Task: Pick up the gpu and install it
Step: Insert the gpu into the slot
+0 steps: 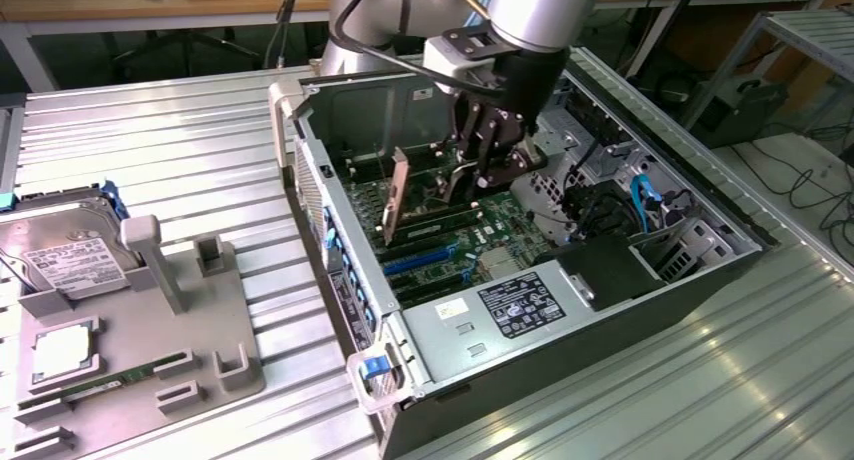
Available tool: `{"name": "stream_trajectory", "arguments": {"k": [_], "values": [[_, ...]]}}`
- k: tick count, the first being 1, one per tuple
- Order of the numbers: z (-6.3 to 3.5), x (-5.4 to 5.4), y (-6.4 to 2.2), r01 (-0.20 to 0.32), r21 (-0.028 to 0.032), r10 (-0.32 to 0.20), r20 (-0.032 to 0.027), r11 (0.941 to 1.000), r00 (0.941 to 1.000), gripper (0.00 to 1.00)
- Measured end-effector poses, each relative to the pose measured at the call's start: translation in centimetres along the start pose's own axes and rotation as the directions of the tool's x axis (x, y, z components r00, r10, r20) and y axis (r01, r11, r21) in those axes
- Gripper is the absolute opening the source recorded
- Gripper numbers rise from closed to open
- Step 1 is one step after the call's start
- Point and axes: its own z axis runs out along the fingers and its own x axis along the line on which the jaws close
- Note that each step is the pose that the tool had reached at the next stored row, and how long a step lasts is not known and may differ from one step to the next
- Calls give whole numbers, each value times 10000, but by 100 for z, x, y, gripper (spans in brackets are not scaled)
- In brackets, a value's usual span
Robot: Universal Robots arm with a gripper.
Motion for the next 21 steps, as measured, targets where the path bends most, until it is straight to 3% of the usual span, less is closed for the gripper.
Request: {"name": "stream_trajectory", "arguments": {"k": [3,4,8,13,17,21], "values": [[5,-19,2,-37,348,39,-43,9994,10000,27],[19,-22,3,-98,377,100,-40,9992,9999,27],[83,-24,8,-428,381,429,-27,9984,9991,27],[173,-25,11,-1160,386,1161,7,9925,9932,27],[212,-33,88,-1171,387,1171,7,9924,9931,27],[256,-34,96,-1163,386,1164,8,9925,9932,27]]}}
